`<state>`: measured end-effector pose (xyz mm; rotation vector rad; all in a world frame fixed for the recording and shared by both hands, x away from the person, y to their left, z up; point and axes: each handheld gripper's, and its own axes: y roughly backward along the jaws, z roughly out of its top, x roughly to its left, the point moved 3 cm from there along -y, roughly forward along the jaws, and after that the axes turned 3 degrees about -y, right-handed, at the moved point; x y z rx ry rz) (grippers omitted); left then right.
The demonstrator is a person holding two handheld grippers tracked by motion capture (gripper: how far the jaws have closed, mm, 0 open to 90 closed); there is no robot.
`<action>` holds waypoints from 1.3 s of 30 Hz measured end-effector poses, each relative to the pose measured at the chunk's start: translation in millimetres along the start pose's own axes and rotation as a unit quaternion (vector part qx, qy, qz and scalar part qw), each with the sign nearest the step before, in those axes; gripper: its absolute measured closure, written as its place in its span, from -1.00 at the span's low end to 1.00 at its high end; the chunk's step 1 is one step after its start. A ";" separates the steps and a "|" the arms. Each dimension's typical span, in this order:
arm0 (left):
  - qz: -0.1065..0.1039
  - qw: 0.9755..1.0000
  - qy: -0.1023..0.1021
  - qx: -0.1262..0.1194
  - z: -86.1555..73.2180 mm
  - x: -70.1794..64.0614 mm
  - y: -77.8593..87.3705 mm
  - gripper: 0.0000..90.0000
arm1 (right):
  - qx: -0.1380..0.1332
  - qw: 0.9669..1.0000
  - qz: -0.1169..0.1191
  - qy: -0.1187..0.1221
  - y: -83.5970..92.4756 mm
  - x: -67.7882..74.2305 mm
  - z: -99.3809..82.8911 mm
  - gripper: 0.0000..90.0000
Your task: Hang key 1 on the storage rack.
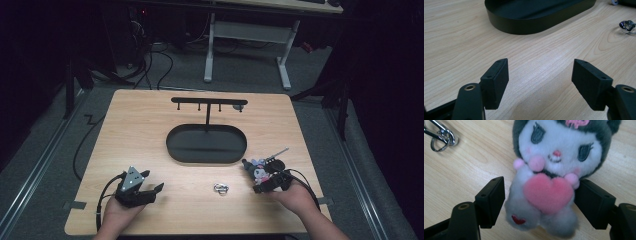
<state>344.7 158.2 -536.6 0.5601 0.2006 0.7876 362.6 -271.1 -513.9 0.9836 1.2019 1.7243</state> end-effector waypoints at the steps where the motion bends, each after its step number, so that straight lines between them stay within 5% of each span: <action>1: 0.000 1.000 0.000 0.000 0.0 0.1 0.0 -0.32 | -0.002 1.000 0.000 -0.001 0.7 -0.8 0.9 -0.27; 10: -0.002 1.000 -0.002 0.000 0.1 -0.7 -0.7 -0.32 | -0.006 1.000 -0.002 0.010 0.4 -1.0 -1.9 0.03; 39: 0.002 1.000 -0.004 -0.007 0.5 -0.9 0.3 -0.33 | -0.040 0.998 -0.001 0.038 51.7 2.0 19.7 0.06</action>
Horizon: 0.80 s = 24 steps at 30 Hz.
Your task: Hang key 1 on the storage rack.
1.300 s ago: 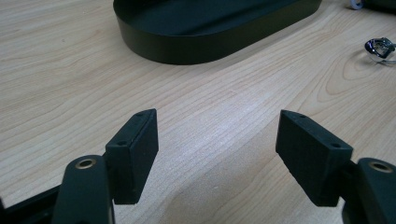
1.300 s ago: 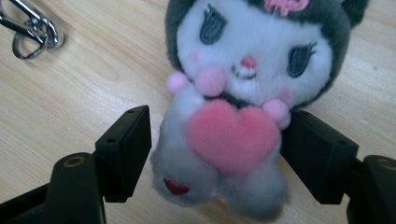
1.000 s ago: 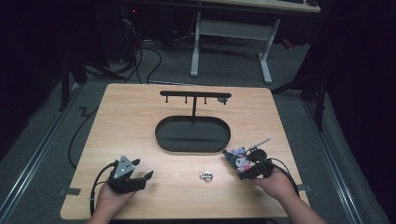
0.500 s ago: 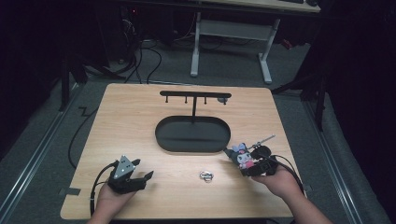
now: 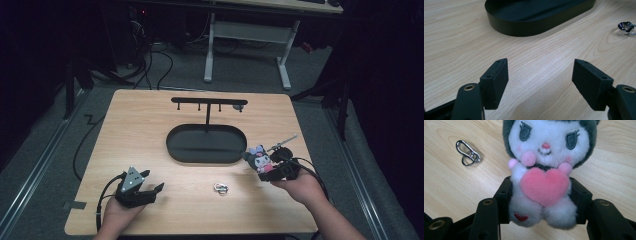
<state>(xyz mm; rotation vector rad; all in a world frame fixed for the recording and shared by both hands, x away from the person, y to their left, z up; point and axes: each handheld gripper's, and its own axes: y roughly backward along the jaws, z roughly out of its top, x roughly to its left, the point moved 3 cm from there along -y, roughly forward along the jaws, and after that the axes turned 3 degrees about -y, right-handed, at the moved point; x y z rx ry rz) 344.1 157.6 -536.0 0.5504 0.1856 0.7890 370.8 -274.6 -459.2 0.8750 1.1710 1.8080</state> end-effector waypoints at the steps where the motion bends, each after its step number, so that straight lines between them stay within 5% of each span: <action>1: 0.000 1.000 0.000 0.000 0.0 0.0 0.0 -0.34 | 0.000 1.000 0.000 0.000 0.0 0.0 0.0 0.06; 24: -0.003 1.000 -0.001 0.000 -1.0 -0.9 0.5 -0.35 | -0.011 1.000 0.001 0.017 32.5 9.8 40.2 0.06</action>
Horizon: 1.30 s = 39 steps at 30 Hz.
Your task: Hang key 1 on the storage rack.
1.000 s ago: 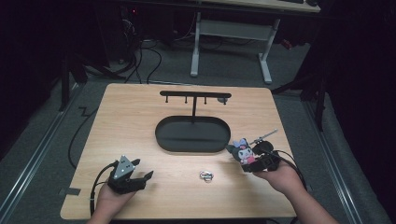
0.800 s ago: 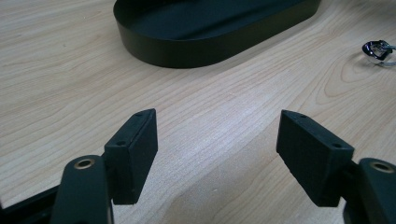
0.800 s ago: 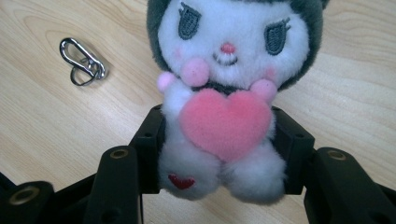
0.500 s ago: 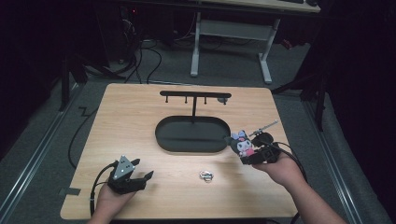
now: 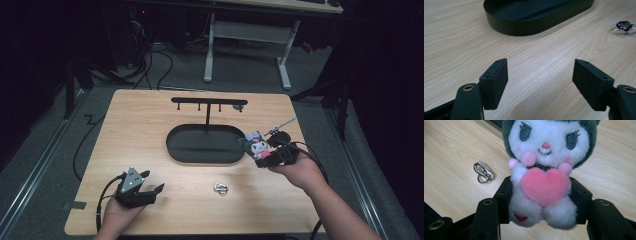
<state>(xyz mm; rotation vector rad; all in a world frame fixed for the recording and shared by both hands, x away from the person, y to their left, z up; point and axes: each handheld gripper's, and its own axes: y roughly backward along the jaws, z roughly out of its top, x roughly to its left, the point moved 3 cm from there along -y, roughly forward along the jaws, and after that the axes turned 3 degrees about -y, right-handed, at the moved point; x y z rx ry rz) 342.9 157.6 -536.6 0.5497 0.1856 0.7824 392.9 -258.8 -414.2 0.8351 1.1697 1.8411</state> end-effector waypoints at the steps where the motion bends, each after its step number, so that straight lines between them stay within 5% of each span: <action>1: -0.001 1.000 -0.001 0.001 0.0 -0.1 -0.3 -0.35 | -0.001 1.000 0.000 0.002 2.5 0.0 4.3 0.06; 39: -0.007 1.000 -0.009 0.000 0.7 -1.6 0.2 -0.35 | -0.027 0.999 -0.014 0.017 50.7 12.2 79.9 0.06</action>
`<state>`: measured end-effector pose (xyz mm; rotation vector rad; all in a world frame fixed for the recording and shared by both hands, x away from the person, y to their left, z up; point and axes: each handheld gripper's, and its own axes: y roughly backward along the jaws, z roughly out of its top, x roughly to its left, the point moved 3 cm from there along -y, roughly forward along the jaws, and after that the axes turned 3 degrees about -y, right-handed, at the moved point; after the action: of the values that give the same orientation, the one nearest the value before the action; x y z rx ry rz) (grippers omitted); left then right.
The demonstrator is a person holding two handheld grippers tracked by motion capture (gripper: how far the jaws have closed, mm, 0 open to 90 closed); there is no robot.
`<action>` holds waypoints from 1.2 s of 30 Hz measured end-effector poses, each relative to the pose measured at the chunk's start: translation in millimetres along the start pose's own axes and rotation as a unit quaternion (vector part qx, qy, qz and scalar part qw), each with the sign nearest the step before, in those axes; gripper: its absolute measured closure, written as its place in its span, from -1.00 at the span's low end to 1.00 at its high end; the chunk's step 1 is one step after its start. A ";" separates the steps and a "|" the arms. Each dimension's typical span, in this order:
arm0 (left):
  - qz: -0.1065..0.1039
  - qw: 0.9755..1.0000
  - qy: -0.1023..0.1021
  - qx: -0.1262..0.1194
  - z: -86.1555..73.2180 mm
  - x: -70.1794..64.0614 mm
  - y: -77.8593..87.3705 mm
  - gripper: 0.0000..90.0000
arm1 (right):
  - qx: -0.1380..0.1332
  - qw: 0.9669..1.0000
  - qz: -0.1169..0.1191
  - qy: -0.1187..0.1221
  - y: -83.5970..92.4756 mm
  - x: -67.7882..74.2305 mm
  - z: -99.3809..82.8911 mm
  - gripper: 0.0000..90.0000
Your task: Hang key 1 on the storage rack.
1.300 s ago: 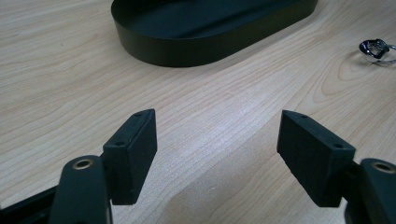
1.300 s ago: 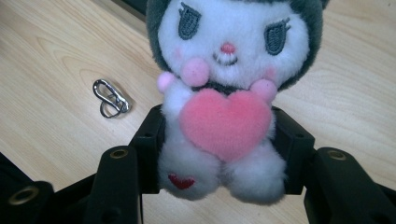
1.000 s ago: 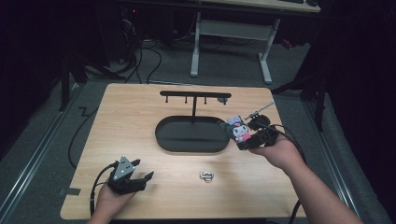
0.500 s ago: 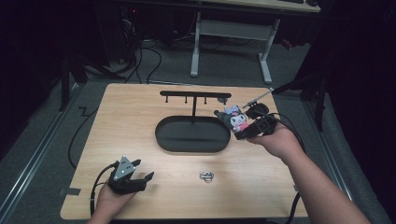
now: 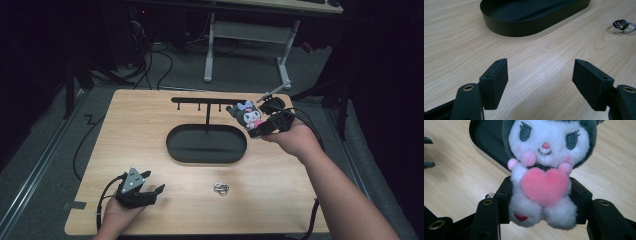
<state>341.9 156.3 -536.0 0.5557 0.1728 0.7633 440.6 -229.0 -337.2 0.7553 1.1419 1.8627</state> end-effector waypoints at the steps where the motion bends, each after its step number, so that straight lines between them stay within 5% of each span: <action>1: 0.000 1.000 0.000 0.000 0.0 0.0 0.2 -0.35 | 0.000 1.000 -0.001 0.002 0.1 -0.1 0.9 0.06; 18: -0.002 1.000 0.001 0.000 -0.5 0.1 -0.1 -0.35 | -0.016 1.000 -0.017 -0.020 -4.8 -12.6 13.0 0.06; 28: -0.005 1.000 -0.004 0.007 -1.4 -2.2 -3.1 -0.34 | -0.017 0.999 -0.001 -0.031 -12.8 -26.0 -9.5 0.06; 36: -0.006 1.000 -0.005 0.012 -2.0 -3.0 -4.2 -0.34 | 0.000 1.000 -0.002 -0.026 -35.4 -29.5 -25.7 0.05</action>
<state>341.6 152.5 -540.0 0.5801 0.1750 0.7471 446.1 -256.0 -382.2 0.7974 1.1095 1.8287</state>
